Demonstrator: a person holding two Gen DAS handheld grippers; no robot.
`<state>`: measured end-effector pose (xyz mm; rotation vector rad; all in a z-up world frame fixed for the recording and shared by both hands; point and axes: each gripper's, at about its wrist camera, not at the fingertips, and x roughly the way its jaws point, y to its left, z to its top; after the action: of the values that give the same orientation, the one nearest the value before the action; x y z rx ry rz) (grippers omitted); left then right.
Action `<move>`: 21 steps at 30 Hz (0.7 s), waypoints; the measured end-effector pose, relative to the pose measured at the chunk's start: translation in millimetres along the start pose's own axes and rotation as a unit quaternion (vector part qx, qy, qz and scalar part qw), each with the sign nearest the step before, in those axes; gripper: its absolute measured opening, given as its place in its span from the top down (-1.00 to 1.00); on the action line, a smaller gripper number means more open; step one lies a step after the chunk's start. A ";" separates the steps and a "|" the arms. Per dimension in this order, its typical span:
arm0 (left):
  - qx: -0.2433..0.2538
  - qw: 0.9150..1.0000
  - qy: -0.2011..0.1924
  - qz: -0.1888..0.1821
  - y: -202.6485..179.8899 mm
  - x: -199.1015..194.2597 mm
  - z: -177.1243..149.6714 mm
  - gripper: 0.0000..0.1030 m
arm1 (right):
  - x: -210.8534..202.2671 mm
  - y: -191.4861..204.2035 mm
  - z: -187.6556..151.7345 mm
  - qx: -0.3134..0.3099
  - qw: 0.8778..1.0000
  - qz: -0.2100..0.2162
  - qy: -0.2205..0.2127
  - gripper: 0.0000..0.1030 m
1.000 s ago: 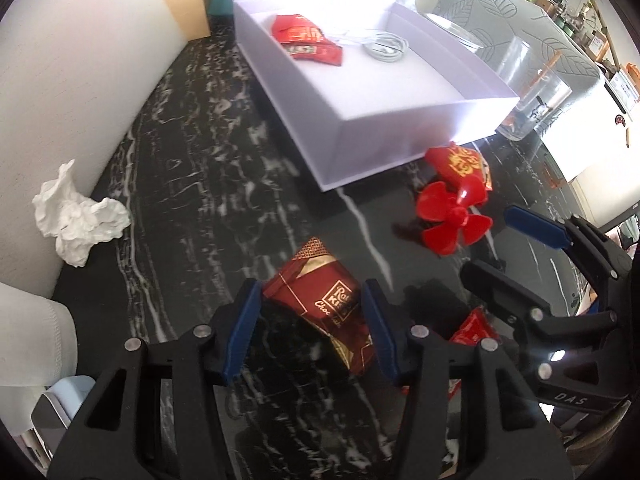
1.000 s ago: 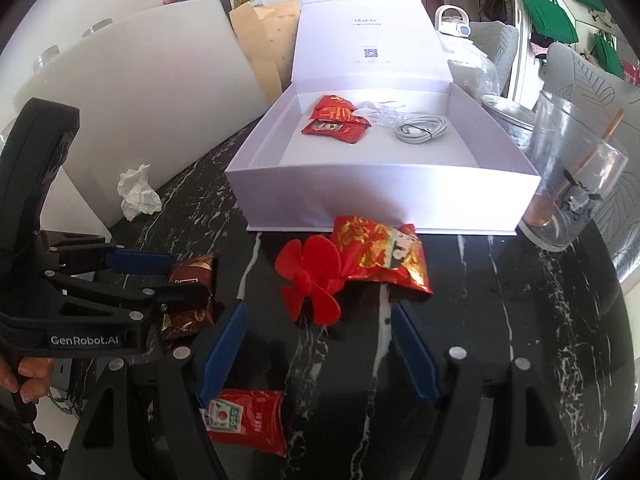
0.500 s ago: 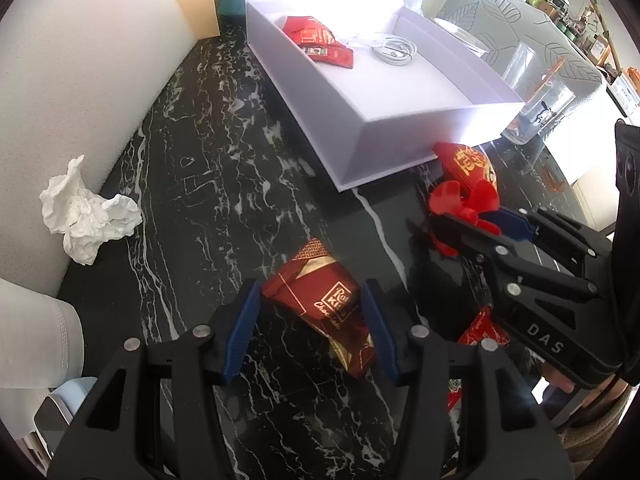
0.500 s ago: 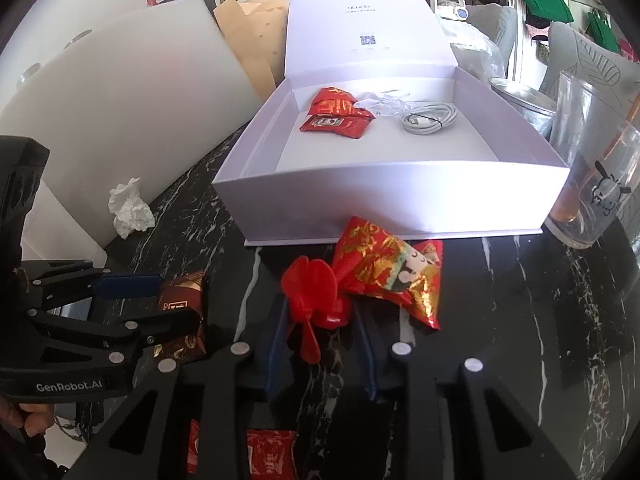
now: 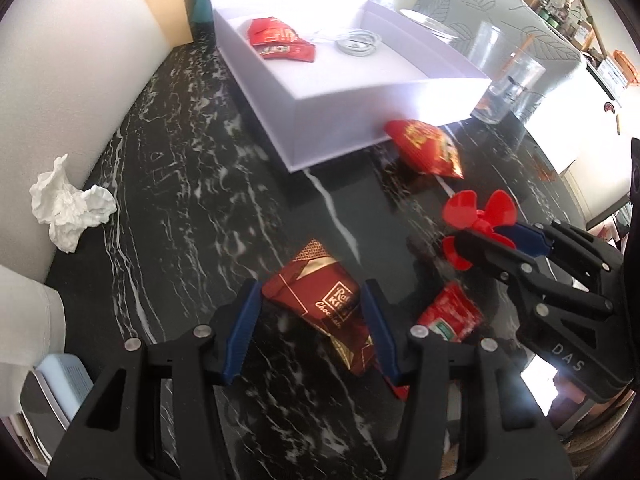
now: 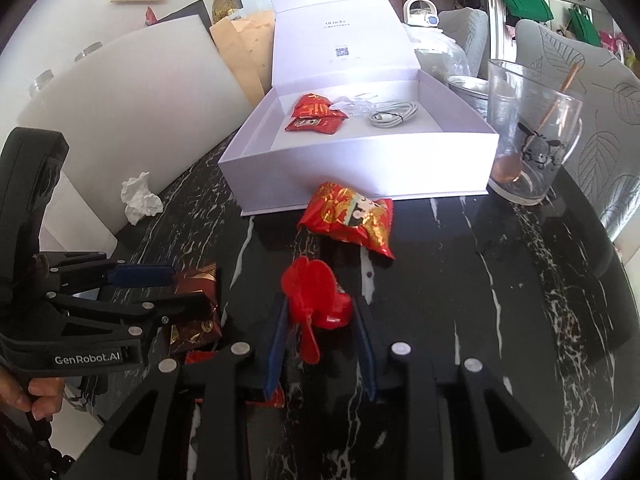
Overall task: Organize objects
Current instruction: 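Close the left gripper on the brown chocolate packet while the right gripper holds the red fan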
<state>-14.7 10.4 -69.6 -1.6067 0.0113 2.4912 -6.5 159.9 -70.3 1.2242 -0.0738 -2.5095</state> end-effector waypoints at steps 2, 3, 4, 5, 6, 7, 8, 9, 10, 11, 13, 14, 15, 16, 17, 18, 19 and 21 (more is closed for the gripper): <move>0.003 1.000 -0.003 -0.001 -3.8 -4.0 -4.3 0.04 | -5.9 -0.8 -5.4 0.003 1.000 -0.001 -0.003 0.39; 0.005 1.000 -0.006 -0.003 -5.8 -6.7 -6.8 0.04 | -8.5 -1.4 -7.8 0.004 1.000 -0.002 -0.004 0.39; 0.006 1.000 -0.008 -0.003 -7.1 -7.9 -8.4 0.04 | -10.9 -1.5 -10.0 0.005 1.000 -0.004 -0.005 0.39; 0.007 1.000 -0.007 -0.003 -8.3 -8.7 -10.1 0.04 | -13.4 -1.8 -12.2 0.007 1.000 -0.005 -0.007 0.39; 0.008 1.000 -0.006 -0.003 -8.8 -8.3 -10.6 0.04 | -15.7 -2.0 -14.1 0.008 1.000 -0.007 -0.009 0.39; 0.008 1.000 -0.003 -0.004 -8.9 -7.6 -11.1 0.04 | -17.5 -2.2 -15.6 0.009 1.000 -0.008 -0.010 0.39; 0.007 1.000 0.000 -0.007 -8.2 -6.7 -10.9 0.04 | -19.3 -2.6 -16.8 0.010 1.000 -0.009 -0.010 0.39; 0.002 1.000 0.005 -0.011 -6.8 -5.2 -10.6 0.02 | -20.6 -3.0 -18.0 0.012 1.000 -0.011 -0.010 0.39; -0.007 1.000 0.015 -0.017 -4.7 -3.0 -10.5 -0.04 | -21.2 -3.6 -19.1 0.014 1.000 -0.012 -0.010 0.39; -0.014 1.000 0.014 -0.024 -3.4 -3.5 -10.0 -0.11 | -21.9 -4.4 -20.0 0.016 1.000 -0.014 -0.009 0.39; -0.026 0.999 0.019 -0.028 -2.4 -2.4 -8.6 -0.43 | -23.2 -5.6 -21.5 0.018 1.000 -0.015 -0.009 0.39; -0.032 0.999 0.020 -0.029 -1.9 -1.3 -7.8 -0.44 | -23.8 -6.9 -21.7 0.020 1.000 -0.016 -0.008 0.39; -0.038 0.999 0.022 -0.026 -2.4 0.3 -7.4 -0.44 | -23.9 -8.1 -21.6 0.021 1.000 -0.016 -0.008 0.39; -0.042 0.999 0.024 -0.019 -3.7 2.5 -6.7 -0.45 | -24.2 -9.5 -21.2 0.022 1.000 -0.018 -0.007 0.39; -0.042 0.999 0.022 -0.009 -6.4 3.6 -6.0 -0.45 | -24.4 -10.5 -20.9 0.022 1.000 -0.020 -0.007 0.39; -0.040 0.999 0.023 0.000 -9.0 5.3 -5.4 -0.46 | -24.6 -11.6 -20.4 0.021 0.999 -0.024 -0.007 0.39; -0.037 0.999 0.023 0.014 -12.7 7.0 -4.5 -0.46 | -24.7 -12.7 -19.8 0.021 0.999 -0.027 -0.007 0.39; -0.036 0.999 0.017 0.037 -17.9 9.1 -4.1 -0.45 | -24.8 -15.5 -19.0 0.021 0.999 -0.032 -0.007 0.39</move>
<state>-11.9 28.9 -77.9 -1.7082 -0.0154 2.5461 17.8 184.6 -66.5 1.2442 -0.0923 -2.5835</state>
